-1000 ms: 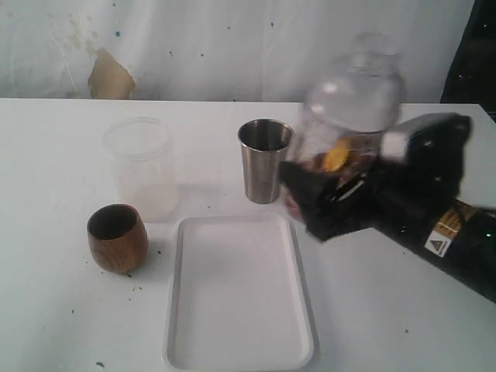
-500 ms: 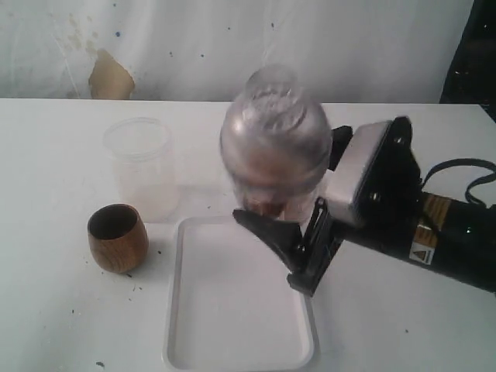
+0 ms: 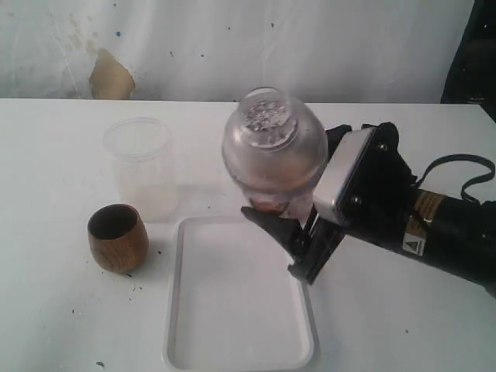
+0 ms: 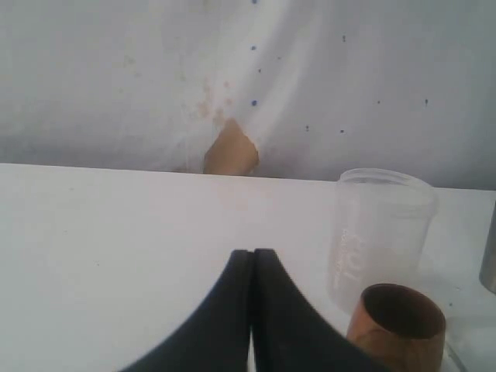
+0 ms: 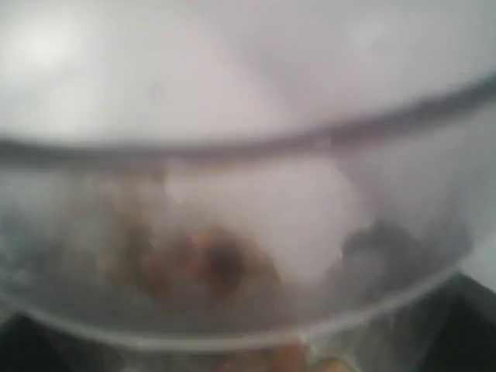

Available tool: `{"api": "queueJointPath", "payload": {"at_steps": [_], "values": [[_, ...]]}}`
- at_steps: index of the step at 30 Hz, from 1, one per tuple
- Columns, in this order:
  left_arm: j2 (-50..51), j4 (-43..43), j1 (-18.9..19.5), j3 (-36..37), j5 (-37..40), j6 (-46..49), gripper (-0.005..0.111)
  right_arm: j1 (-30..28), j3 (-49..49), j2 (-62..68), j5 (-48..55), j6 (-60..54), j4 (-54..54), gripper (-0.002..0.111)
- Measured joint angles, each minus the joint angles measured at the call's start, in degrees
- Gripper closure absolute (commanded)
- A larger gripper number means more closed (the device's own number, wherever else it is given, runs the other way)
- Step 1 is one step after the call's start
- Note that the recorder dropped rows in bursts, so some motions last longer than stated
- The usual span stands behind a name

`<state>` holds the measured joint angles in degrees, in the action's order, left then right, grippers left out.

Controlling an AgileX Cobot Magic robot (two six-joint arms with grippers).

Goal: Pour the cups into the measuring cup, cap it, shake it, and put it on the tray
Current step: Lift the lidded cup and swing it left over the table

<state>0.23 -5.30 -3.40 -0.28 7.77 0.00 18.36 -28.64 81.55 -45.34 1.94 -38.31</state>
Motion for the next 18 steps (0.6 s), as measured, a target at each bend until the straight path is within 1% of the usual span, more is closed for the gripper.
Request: {"api": "queueJointPath", "payload": {"at_steps": [1,2,4,6,8,10,12,13,14,17,18], "values": [[0.0,0.0,0.0,0.0,0.0,0.0,0.107,0.0,0.0,0.5,1.1,1.8,5.9,0.108],[0.0,0.0,0.0,0.0,0.0,0.0,0.107,0.0,0.0,0.7,2.3,6.8,11.8,0.108],[0.0,0.0,0.0,0.0,0.0,0.0,0.107,-0.1,-0.2,0.8,5.7,22.5,24.6,0.108],[0.0,0.0,0.0,0.0,0.0,0.0,0.107,-0.8,-0.3,0.9,7.8,32.0,28.3,0.108],[0.0,0.0,0.0,0.0,0.0,0.0,0.107,-1.1,-0.1,1.3,5.9,31.2,22.2,0.108],[0.0,0.0,0.0,0.0,0.0,0.0,0.107,-1.1,-0.3,1.4,1.5,21.9,12.3,0.108],[0.0,0.0,0.0,0.0,0.0,0.0,0.107,-0.6,-0.4,1.4,-0.8,9.6,6.2,0.108],[0.0,0.0,0.0,0.0,0.0,0.0,0.107,-0.2,-0.4,1.4,-1.1,7.1,6.0,0.108],[0.0,0.0,0.0,0.0,0.0,0.0,0.107,-0.1,-0.4,1.6,-1.1,7.3,7.7,0.108],[0.0,0.0,0.0,0.0,0.0,0.0,0.107,-0.1,-0.5,1.6,-1.1,18.9,21.9,0.108],[0.0,0.0,0.0,0.0,0.0,0.0,0.107,-0.3,-0.9,1.6,-0.5,22.2,24.9,0.108]]}}
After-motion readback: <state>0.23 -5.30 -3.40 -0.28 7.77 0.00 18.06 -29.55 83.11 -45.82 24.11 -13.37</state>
